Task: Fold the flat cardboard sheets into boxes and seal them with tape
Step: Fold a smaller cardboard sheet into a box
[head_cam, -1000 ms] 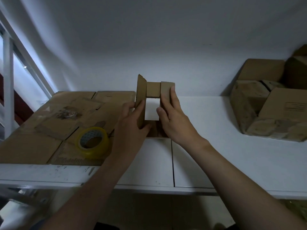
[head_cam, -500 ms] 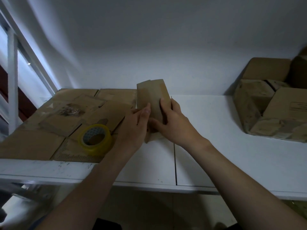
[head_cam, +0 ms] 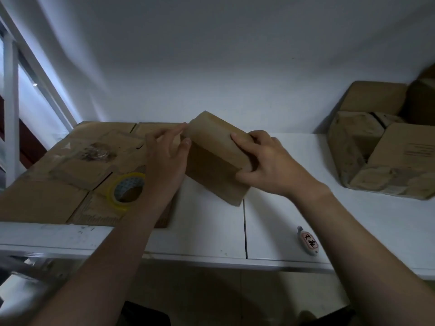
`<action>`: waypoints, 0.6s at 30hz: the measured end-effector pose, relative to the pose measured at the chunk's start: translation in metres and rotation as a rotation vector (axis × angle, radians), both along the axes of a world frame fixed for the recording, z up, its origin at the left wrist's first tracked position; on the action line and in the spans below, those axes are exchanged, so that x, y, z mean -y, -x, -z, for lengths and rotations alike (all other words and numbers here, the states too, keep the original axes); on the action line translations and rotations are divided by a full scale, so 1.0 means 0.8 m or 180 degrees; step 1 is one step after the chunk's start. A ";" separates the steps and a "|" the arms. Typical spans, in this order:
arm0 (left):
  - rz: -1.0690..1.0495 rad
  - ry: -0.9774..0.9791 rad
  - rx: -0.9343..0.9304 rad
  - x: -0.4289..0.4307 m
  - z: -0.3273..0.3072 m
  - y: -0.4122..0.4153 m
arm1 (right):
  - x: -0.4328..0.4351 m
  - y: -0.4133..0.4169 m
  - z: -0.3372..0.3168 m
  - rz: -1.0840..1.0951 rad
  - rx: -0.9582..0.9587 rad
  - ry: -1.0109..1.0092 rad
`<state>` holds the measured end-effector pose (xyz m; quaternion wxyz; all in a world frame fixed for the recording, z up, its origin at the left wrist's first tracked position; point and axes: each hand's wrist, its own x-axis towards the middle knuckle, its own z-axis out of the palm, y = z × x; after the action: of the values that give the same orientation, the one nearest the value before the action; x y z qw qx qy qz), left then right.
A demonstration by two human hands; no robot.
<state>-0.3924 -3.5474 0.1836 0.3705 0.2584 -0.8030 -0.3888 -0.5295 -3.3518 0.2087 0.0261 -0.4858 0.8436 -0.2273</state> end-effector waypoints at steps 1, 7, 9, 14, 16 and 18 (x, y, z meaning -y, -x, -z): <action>0.0028 0.0024 0.0020 -0.002 -0.001 0.001 | -0.008 0.005 -0.006 -0.0081 -0.0024 -0.0013; 0.0624 -0.0021 0.0592 -0.025 0.016 0.015 | -0.040 0.018 -0.003 -0.0318 0.0154 -0.0305; 0.0683 0.0289 0.0854 -0.035 0.031 0.018 | -0.043 0.019 0.010 -0.0341 0.0182 -0.0384; 0.0632 0.0396 0.0740 -0.045 0.035 0.025 | -0.050 0.025 0.015 -0.0329 0.0210 -0.0189; 0.0638 0.0436 0.0714 -0.046 0.037 0.024 | -0.051 0.027 0.018 -0.0382 0.0206 -0.0148; 0.0638 0.0318 0.0734 -0.043 0.038 0.027 | -0.048 0.029 0.022 -0.0387 0.0267 -0.0057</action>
<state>-0.4140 -3.5130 0.1534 0.2476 0.2012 -0.8803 -0.3511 -0.5529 -3.3137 0.1915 0.0795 -0.5260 0.8127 -0.2379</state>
